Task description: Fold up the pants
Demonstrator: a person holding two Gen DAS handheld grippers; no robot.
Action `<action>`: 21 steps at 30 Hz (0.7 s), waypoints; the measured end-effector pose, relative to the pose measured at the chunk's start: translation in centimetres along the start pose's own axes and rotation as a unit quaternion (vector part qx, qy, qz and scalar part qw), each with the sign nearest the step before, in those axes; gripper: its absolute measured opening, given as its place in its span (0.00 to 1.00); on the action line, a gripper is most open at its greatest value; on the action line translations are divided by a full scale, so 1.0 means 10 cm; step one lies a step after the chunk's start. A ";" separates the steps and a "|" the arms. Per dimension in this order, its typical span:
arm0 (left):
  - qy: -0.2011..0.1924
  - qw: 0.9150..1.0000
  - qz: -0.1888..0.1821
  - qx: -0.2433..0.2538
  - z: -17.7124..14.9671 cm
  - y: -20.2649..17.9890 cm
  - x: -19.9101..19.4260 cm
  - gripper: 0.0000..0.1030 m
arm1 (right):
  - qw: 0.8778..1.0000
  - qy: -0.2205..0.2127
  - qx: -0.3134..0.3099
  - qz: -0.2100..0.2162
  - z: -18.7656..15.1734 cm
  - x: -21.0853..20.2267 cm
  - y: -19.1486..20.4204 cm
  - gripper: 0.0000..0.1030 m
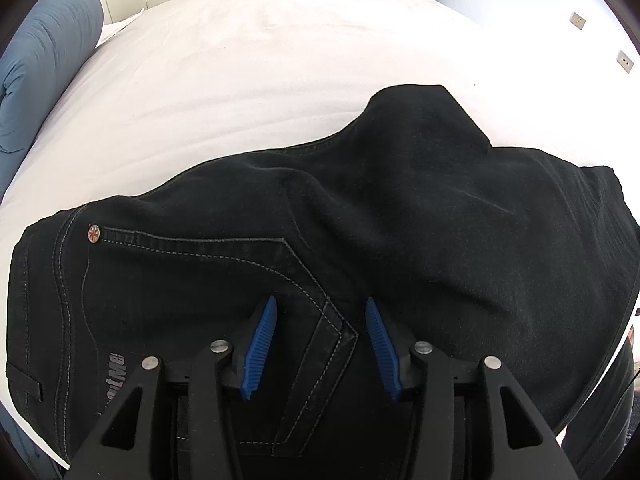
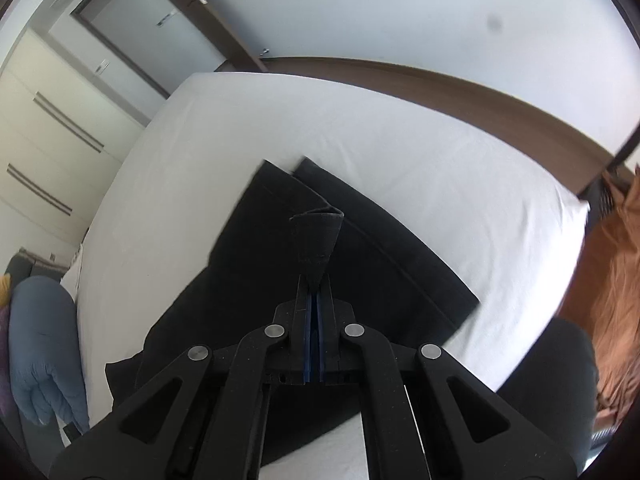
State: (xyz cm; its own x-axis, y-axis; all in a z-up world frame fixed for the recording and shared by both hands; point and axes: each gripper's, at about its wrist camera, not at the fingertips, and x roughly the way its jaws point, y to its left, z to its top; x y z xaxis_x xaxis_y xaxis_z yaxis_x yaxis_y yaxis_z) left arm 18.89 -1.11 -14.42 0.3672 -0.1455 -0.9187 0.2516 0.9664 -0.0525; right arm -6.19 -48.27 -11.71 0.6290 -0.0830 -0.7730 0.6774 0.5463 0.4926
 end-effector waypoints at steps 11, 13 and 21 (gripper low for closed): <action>0.003 1.000 0.017 -0.013 0.14 -0.30 0.06 0.71 | 0.998 -0.003 0.050 0.026 -0.31 -0.18 -0.36 0.00; 0.003 1.000 0.017 -0.012 0.16 -0.40 0.05 0.76 | 0.998 -0.004 0.053 0.026 -0.32 -0.20 -0.40 0.00; -0.005 1.000 0.014 -0.017 0.19 -0.60 0.11 0.84 | 0.998 0.005 0.064 0.029 -0.37 -0.28 -0.51 0.00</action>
State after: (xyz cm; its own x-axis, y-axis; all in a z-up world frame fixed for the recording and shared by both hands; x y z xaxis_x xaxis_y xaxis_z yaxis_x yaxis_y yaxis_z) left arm 19.54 -7.44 -14.39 0.3824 -0.1207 -0.9161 0.2115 0.9765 -0.0404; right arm -12.81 -47.72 -13.53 0.6651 -0.0464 -0.7453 0.6836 0.4396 0.5826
